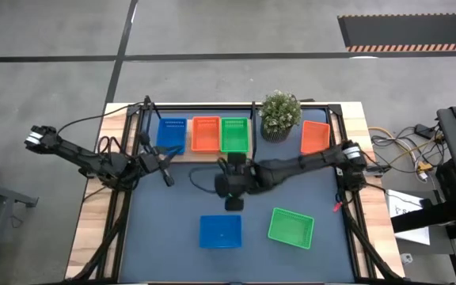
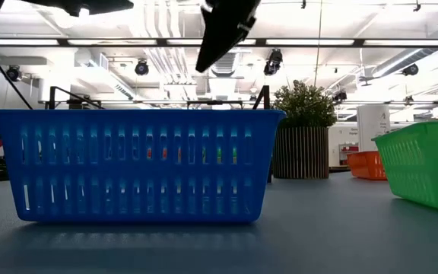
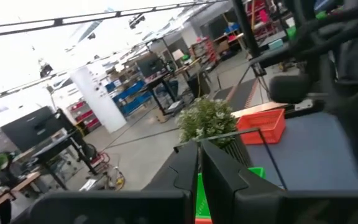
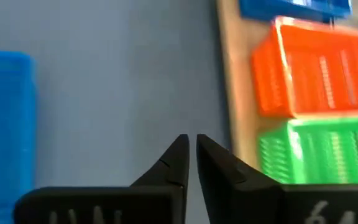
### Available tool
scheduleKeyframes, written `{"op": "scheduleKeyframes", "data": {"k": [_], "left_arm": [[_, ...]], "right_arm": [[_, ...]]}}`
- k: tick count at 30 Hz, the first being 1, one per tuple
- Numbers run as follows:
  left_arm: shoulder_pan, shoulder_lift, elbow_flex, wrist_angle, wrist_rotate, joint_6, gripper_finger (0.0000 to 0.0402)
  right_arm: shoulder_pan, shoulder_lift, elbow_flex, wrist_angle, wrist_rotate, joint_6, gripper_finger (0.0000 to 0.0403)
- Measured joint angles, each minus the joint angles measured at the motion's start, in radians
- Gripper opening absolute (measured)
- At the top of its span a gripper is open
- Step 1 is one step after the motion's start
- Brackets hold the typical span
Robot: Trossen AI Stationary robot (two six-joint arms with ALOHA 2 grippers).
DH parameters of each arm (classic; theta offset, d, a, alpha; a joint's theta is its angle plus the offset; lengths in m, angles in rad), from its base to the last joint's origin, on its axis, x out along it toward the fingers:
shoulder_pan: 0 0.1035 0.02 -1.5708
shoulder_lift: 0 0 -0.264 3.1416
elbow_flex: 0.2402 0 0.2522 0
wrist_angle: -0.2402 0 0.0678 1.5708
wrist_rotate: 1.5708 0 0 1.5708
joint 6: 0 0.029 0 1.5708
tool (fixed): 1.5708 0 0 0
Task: Stack baskets on shelf by color
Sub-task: Stack the blue bin on top of the blue bin on the shelf
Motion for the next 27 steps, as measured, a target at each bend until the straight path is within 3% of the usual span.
{"op": "scheduleKeyframes", "data": {"k": [6,15,27], "left_arm": [[0.0,0.056,0.011,0.043,0.048,-0.005,0.0004],[-0.001,0.184,0.015,0.209,0.168,-0.013,0.0004],[-0.003,0.388,0.035,0.213,0.366,-0.369,0.0004]], "right_arm": [[0.095,-0.143,-0.34,0.403,0.003,-0.042,0.0009],[0.149,-0.372,-0.8,0.965,-0.003,-0.186,0.0009],[0.144,-0.545,-1.161,1.343,-0.004,-0.257,0.0009]]}}
